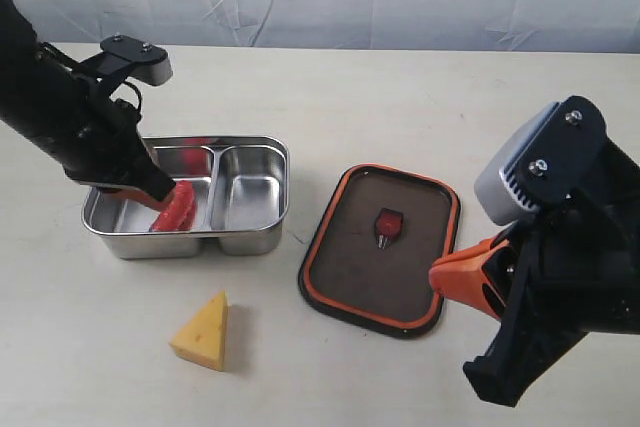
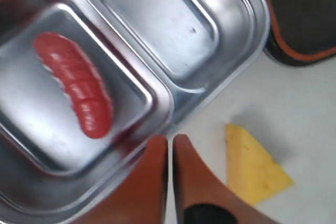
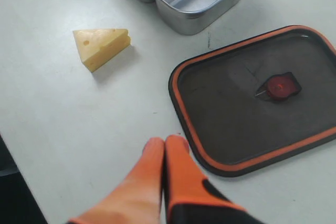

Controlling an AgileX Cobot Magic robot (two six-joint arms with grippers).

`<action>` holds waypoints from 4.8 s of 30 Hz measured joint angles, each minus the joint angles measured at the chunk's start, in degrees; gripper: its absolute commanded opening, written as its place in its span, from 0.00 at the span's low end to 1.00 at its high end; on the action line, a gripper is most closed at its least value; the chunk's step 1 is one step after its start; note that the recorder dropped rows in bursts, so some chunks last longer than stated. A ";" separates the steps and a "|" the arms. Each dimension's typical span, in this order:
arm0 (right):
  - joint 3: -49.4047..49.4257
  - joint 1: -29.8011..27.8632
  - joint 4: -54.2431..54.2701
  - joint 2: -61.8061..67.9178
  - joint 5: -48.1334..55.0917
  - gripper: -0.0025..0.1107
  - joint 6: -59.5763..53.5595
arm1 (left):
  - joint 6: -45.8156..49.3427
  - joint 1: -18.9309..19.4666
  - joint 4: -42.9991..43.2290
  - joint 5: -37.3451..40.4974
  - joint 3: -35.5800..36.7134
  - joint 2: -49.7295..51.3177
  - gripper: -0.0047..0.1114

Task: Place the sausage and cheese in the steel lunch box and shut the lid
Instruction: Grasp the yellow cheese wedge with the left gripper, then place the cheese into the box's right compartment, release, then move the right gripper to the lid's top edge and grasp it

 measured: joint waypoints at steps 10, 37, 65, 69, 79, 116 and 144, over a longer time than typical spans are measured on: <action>0.00 0.00 0.00 0.00 0.40 0.02 1.38 | -9.42 -8.63 1.15 6.04 2.83 -5.33 0.04; 0.00 0.00 -0.04 0.00 1.32 0.02 2.37 | -22.65 -19.25 7.96 -1.88 6.18 -6.01 0.54; 0.00 0.00 -0.04 0.00 1.32 0.02 2.60 | -29.24 -19.29 7.00 -6.01 8.27 9.32 0.04; 0.00 0.00 -0.04 0.00 1.32 0.02 2.71 | -26.84 -19.29 6.50 -2.85 8.27 9.41 0.04; 0.00 0.00 -0.04 0.00 1.32 0.02 2.71 | -21.44 -22.62 3.20 -2.91 5.62 -0.49 0.04; 0.00 0.00 -2.01 0.00 1.32 0.02 8.93 | -21.55 -18.34 18.62 -27.32 -3.76 6.28 0.25; -21.51 -5.04 -58.80 15.82 20.24 0.44 59.88 | -22.86 -18.34 10.96 -18.07 16.43 -26.23 0.04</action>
